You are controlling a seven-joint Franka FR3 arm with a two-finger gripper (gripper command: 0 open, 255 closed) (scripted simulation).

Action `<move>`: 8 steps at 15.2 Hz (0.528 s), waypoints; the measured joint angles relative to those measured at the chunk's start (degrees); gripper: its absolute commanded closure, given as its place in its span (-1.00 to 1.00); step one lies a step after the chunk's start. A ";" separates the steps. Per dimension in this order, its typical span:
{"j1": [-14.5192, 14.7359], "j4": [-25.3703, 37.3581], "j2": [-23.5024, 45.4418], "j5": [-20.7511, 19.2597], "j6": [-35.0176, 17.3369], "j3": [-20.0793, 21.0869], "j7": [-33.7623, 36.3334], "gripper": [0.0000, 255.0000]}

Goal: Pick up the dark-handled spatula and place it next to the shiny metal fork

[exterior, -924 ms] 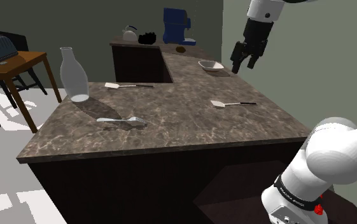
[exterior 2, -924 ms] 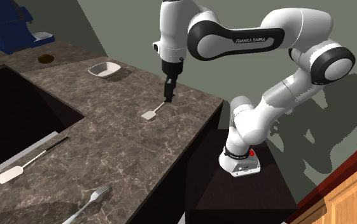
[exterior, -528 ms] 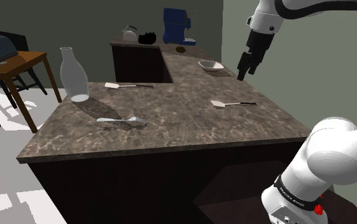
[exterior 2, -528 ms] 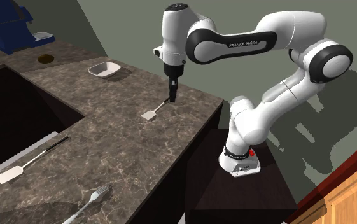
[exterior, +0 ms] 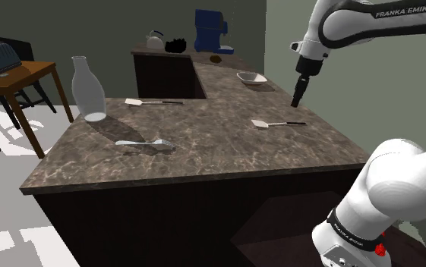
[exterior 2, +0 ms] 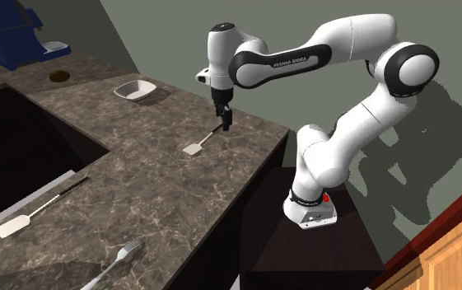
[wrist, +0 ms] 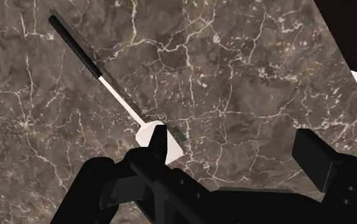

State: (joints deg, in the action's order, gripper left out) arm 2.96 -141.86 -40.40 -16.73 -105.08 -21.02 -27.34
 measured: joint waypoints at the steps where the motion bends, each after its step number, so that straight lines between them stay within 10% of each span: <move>1: 0.41 -0.46 1.32 -0.84 -1.76 -1.84 -2.92 -1.00; 8: 4.76 2.41 12.83 -3.66 -10.79 -14.77 -24.87 -1.00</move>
State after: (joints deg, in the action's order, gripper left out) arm 7.72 -139.45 -27.57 -20.39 -115.87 -35.79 -52.21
